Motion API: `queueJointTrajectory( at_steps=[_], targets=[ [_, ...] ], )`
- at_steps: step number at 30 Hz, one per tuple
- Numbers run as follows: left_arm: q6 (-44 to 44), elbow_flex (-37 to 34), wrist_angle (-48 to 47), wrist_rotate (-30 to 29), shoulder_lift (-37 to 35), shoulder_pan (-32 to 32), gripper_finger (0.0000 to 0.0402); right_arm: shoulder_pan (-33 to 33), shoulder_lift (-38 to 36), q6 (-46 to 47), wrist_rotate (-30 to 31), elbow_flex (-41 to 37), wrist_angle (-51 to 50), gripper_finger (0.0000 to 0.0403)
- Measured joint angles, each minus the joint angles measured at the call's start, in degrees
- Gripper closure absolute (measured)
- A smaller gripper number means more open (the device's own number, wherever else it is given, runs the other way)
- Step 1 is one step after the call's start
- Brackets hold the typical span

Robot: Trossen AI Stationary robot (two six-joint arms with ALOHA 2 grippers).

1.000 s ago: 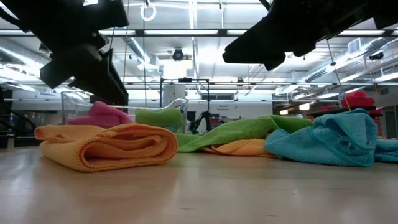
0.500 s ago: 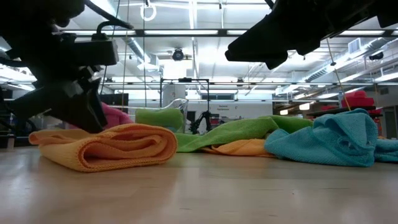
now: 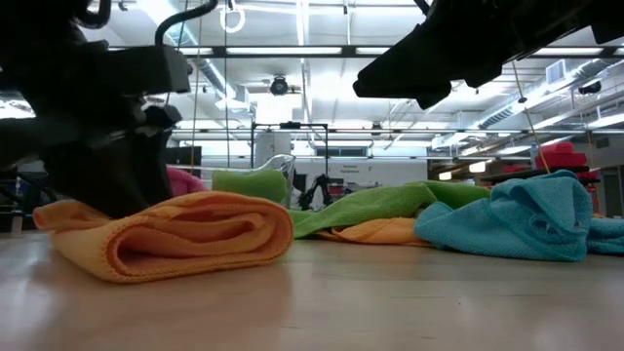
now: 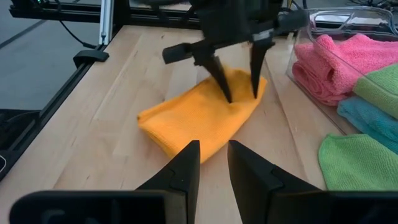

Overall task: Fold microfiber towels
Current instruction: Fold the bottom yellow microfiber towel

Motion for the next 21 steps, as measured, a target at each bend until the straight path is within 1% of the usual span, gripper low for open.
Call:
queueJointTrajectory(
  at_steps=[4,8,12,17,19,21],
  targets=[
    [5.8,0.1,4.8,-0.2,1.9,0.0,0.023,0.0,0.0,0.2,0.0,0.0,0.0,0.0311],
    [7.1,0.1,4.7,-0.1,2.1,0.0,0.023,0.0,0.0,0.2,0.0,0.0,0.0,0.0311],
    [6.2,1.2,-0.8,-0.8,1.4,0.0,0.023,0.0,0.0,0.0,0.0,0.0,-0.1,0.0311],
    [2.8,5.1,-9.0,-7.1,1.3,-0.4,0.023,0.0,0.0,0.0,0.0,0.0,-0.1,0.0311],
    [1.6,5.6,-11.2,-8.5,1.3,-0.4,0.023,0.0,0.0,0.0,0.0,0.0,-0.2,0.0311],
    [1.0,5.9,-11.3,-9.3,1.3,-0.5,0.023,0.0,0.0,0.0,0.0,0.0,-0.2,0.0311]
  ],
)
